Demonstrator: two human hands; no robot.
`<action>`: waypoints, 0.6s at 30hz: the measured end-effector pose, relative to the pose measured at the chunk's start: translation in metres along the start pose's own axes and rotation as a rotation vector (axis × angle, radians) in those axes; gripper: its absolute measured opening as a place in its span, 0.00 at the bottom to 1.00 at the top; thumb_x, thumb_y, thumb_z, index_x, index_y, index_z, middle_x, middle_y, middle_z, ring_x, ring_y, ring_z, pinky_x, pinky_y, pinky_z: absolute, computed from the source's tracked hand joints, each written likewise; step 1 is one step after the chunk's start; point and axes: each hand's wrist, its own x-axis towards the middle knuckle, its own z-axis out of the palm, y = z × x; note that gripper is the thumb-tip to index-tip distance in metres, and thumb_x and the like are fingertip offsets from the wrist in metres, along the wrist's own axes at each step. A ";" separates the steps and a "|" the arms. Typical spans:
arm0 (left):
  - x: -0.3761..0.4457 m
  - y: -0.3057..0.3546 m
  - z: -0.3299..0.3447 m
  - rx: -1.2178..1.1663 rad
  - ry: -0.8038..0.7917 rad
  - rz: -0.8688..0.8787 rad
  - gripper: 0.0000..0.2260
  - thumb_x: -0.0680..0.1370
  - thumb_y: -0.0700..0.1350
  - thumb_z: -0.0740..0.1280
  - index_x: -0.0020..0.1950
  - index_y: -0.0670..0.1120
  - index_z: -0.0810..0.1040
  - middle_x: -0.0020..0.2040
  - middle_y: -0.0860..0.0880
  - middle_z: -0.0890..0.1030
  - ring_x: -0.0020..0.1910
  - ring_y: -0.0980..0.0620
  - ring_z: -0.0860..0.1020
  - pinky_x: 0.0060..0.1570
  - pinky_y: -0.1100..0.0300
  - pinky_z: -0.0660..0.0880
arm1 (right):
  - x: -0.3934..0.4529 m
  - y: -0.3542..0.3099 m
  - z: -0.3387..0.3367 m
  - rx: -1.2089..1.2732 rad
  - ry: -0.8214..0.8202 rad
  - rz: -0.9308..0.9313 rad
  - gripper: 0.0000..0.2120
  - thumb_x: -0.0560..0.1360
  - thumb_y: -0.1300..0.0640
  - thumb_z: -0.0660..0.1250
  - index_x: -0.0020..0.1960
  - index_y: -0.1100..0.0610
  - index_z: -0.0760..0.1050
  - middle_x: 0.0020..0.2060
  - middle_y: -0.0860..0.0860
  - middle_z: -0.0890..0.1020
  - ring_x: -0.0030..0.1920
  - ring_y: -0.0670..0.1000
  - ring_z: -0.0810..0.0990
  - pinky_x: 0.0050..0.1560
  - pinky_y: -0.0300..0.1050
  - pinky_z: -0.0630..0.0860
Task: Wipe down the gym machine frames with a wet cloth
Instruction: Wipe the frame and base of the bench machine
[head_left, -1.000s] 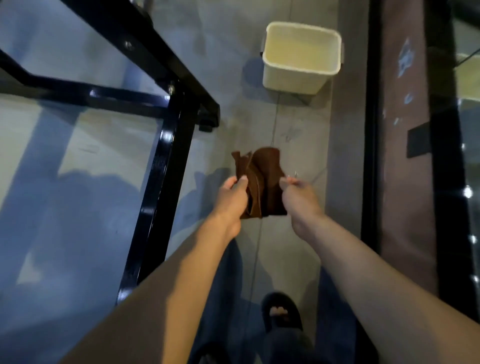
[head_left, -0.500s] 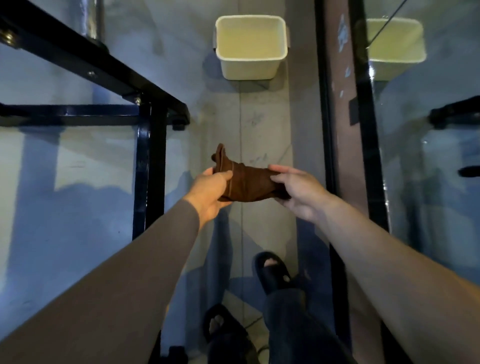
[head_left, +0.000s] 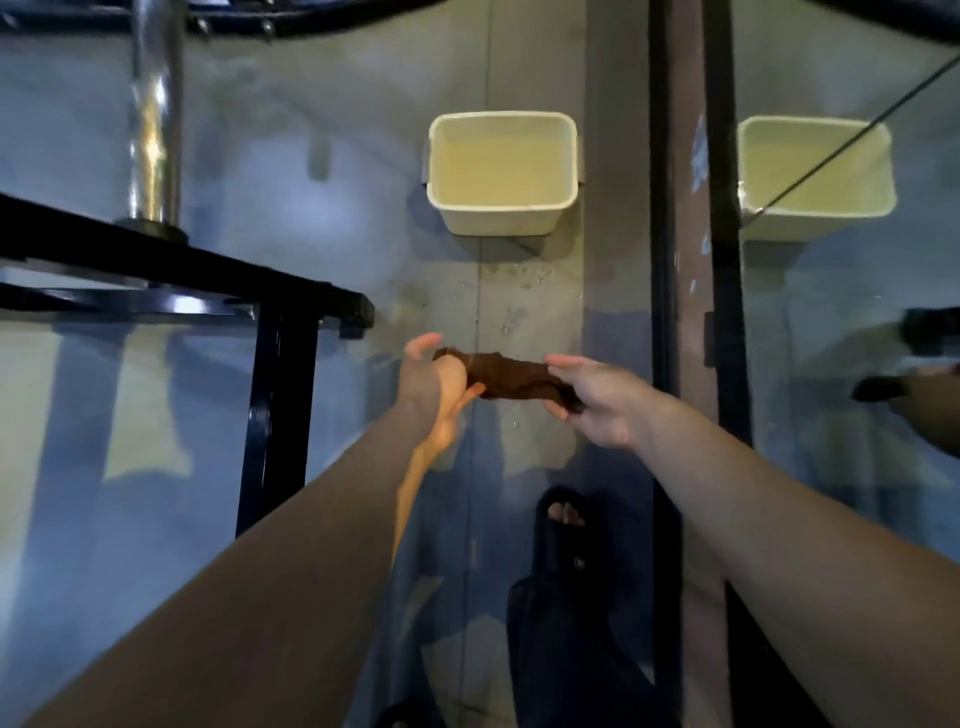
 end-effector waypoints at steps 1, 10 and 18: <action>0.007 0.008 0.006 0.029 0.020 0.043 0.18 0.82 0.27 0.56 0.57 0.50 0.72 0.65 0.35 0.70 0.54 0.41 0.77 0.35 0.55 0.82 | 0.005 -0.012 -0.001 -0.040 0.017 -0.018 0.13 0.85 0.65 0.61 0.67 0.58 0.77 0.63 0.61 0.78 0.48 0.51 0.80 0.33 0.37 0.79; 0.076 0.078 0.056 0.628 -0.225 0.122 0.14 0.83 0.32 0.58 0.66 0.42 0.75 0.54 0.37 0.76 0.34 0.51 0.76 0.28 0.64 0.77 | 0.065 -0.136 0.026 0.083 -0.056 -0.015 0.06 0.82 0.65 0.65 0.58 0.58 0.76 0.51 0.55 0.79 0.48 0.48 0.78 0.34 0.34 0.74; 0.174 0.125 0.062 1.050 -0.225 0.478 0.15 0.79 0.33 0.65 0.62 0.46 0.78 0.54 0.49 0.80 0.55 0.50 0.79 0.51 0.68 0.71 | 0.121 -0.191 0.062 -0.509 0.044 -0.286 0.15 0.80 0.70 0.66 0.64 0.60 0.78 0.47 0.57 0.81 0.36 0.48 0.78 0.35 0.35 0.80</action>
